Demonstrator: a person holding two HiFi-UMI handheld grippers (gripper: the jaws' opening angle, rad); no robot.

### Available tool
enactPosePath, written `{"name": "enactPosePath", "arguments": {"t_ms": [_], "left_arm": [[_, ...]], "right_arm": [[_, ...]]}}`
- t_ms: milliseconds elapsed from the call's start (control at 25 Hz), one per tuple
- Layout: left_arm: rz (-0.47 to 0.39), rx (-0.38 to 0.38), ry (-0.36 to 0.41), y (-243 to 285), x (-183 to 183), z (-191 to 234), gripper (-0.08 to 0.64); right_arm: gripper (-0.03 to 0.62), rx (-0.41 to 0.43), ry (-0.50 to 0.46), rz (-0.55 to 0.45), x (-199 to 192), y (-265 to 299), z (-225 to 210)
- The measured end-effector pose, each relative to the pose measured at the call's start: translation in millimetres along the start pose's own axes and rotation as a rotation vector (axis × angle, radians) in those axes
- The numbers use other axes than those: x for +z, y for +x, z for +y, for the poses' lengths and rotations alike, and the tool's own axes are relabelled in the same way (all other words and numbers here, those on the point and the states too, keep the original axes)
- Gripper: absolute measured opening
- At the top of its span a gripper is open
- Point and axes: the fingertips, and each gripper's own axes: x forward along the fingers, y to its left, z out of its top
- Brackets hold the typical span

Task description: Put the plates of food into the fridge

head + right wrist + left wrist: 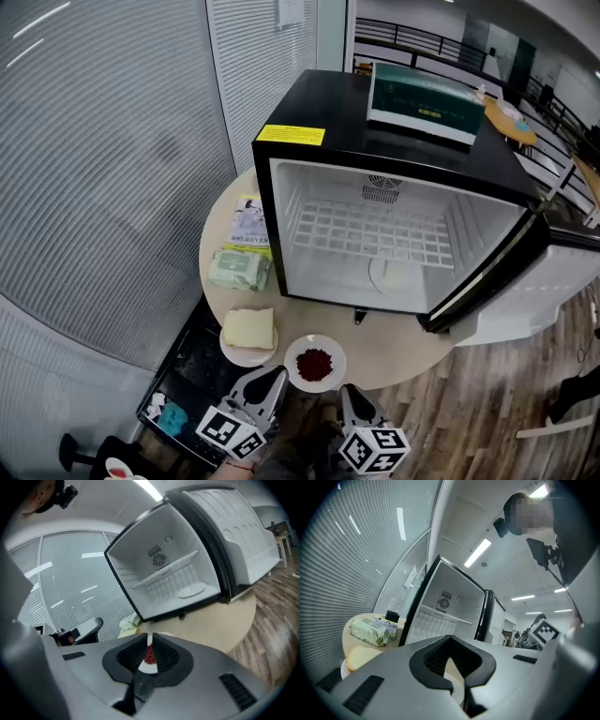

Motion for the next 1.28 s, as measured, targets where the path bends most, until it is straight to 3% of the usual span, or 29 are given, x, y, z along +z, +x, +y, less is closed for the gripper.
{"name": "enactPosePath", "arguments": {"t_ms": [80,200,360,560,800,1000,1280], "left_arm": [[0.014,0.014,-0.009,-2.2,-8.2,5.2,-0.009],[0.034,0.033,-0.018,-5.7,-18.1,13.6,-0.009],[0.051,0.044,-0.022,-7.5,-27.8,24.6,-0.009],[0.060,0.060,-0.038,-13.8,-33.8,32.7,-0.009],[0.084,0.070,-0.041,-25.0,-39.7,39.4,-0.009],[0.092,0.077,-0.050,-30.4,-44.2,42.1,-0.009],[0.084,0.056,-0.053,-28.5,-40.4,39.0,-0.009]], "right_arm": [[0.018,-0.019,0.078,0.055,-23.7,4.1,-4.6],[0.105,-0.038,0.230,0.135,-56.3,13.2,-9.1],[0.137,-0.055,0.453,0.201,-84.4,30.4,-11.3],[0.176,-0.079,0.723,0.216,-100.6,53.4,-11.4],[0.175,-0.161,0.975,0.176,-114.2,75.8,-28.3],[0.143,-0.152,1.037,0.138,-118.4,73.8,-31.8],[0.031,-0.043,0.967,0.064,-104.5,60.0,-25.4]]}}
